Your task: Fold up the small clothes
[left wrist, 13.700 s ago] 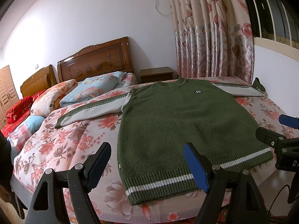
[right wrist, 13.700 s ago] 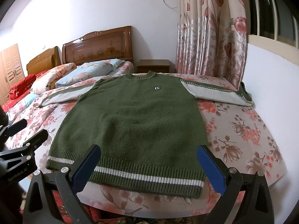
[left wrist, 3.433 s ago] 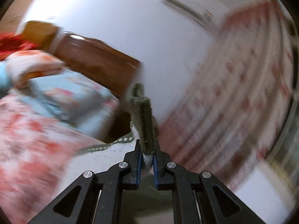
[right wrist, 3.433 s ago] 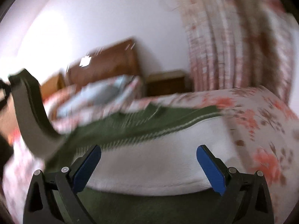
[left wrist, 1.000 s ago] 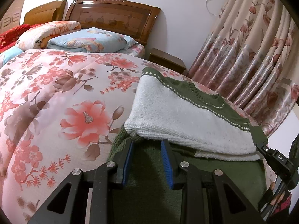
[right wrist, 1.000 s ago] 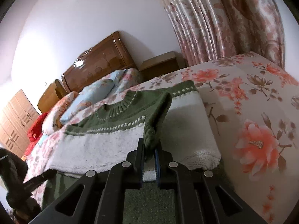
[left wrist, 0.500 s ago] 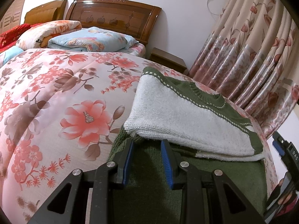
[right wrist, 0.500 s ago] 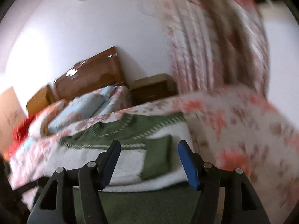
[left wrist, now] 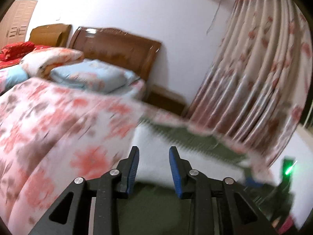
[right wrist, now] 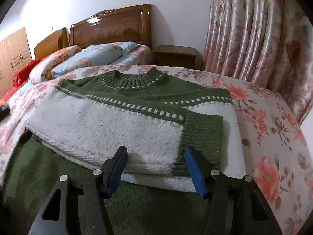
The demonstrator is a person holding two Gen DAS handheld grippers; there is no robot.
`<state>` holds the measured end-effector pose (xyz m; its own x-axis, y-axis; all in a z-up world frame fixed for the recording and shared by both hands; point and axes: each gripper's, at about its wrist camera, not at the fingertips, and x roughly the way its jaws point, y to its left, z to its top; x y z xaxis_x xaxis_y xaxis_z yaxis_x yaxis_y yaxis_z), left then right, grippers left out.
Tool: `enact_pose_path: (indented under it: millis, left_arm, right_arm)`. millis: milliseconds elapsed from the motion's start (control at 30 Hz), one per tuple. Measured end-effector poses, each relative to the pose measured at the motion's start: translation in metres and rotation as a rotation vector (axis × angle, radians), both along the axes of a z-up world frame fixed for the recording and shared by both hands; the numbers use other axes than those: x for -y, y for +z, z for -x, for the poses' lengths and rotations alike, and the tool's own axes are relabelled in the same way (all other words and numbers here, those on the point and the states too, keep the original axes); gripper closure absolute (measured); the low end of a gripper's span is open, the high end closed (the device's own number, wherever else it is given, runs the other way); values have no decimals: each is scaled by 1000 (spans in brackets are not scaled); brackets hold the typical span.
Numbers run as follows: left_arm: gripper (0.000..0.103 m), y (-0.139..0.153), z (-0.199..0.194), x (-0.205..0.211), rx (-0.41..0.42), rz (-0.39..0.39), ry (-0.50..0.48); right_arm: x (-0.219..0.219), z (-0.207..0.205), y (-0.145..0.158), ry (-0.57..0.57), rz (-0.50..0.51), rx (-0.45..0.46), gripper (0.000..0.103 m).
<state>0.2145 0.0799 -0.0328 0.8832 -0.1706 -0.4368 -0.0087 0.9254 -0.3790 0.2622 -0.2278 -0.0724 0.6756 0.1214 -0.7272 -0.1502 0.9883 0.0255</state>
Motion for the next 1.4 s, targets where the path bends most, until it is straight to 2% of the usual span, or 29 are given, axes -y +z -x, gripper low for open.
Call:
enact_pose_path:
  millis: [67, 133, 233, 267, 300, 333, 367, 467, 567, 633, 700, 733, 767, 800, 867, 933, 1000, 1133, 1200, 1233, 1267, 1400]
  left_arm:
    - [56, 11, -32, 10, -44, 28, -82]
    - [56, 10, -76, 20, -152, 28, -108]
    - [56, -15, -137, 23, -291, 30, -113]
    - [56, -29, -153, 21, -338, 3, -83]
    - [63, -48, -170, 15, -411, -27, -50]
    - [82, -56, -172, 8, -387, -13, -48]
    - [82, -57, -171, 1, -360, 13, -55]
    - [80, -54, -170, -10, -386, 104, -77]
    - [75, -37, -171, -18, -336, 197, -105]
    - [71, -31, -183, -20, -338, 216, -113]
    - [68, -39, -199, -18, -404, 192, -112]
    - [70, -47, -210, -14, -459, 165, -108]
    - [80, -57, -218, -13, -482, 153, -111]
    - [80, -60, -222, -14, -457, 154, -103]
    - [80, -60, -223, -18, -463, 188, -89]
    - [80, -54, -222, -18, -462, 199, -64]
    - [77, -42, -216, -12, -424, 197, -78]
    - [75, -35, -222, 18, -432, 96, -149]
    - [74, -47, -234, 29, -496, -16, -115]
    - [79, -55, -238, 30, -526, -52, -87]
    - [79, -53, -238, 28, -476, -62, -67]
    - [79, -42, -236, 28, -467, -56, 25]
  right_arm:
    - [-6, 0, 0, -1, 20, 1, 0]
    - [-5, 1, 1, -1, 7, 1, 0]
    - [-4, 0, 2, -1, -2, 0, 0]
    - [-5, 0, 2, -1, 1, 1, 0]
    - [-5, 0, 2, -2, 3, 2, 0]
    - [-5, 0, 2, 0, -1, 2, 0]
    - [-4, 0, 2, 0, -8, 2, 0]
    - [-2, 1, 2, 5, -27, 1, 0]
    - [-1, 1, 2, 13, -41, 0, 0]
    - [-2, 1, 2, 16, -45, 0, 0]
    - [-2, 1, 2, 20, -50, -1, 0]
    - [-3, 1, 2, 20, -51, -1, 0]
    - [-3, 0, 2, 20, -53, -1, 0]
    - [-2, 0, 2, 21, -55, -1, 0]
    - [-2, 0, 2, 21, -57, -1, 0]
    - [-2, 0, 2, 23, -61, -2, 0]
    - [-2, 1, 2, 25, -63, -2, 0]
    - [-2, 1, 2, 26, -63, -2, 0]
    - [-3, 1, 2, 27, -65, -2, 0]
    - [-3, 1, 2, 27, -64, -2, 0]
    - [-3, 1, 2, 27, -65, -2, 0]
    - [-3, 1, 2, 32, -69, -2, 0]
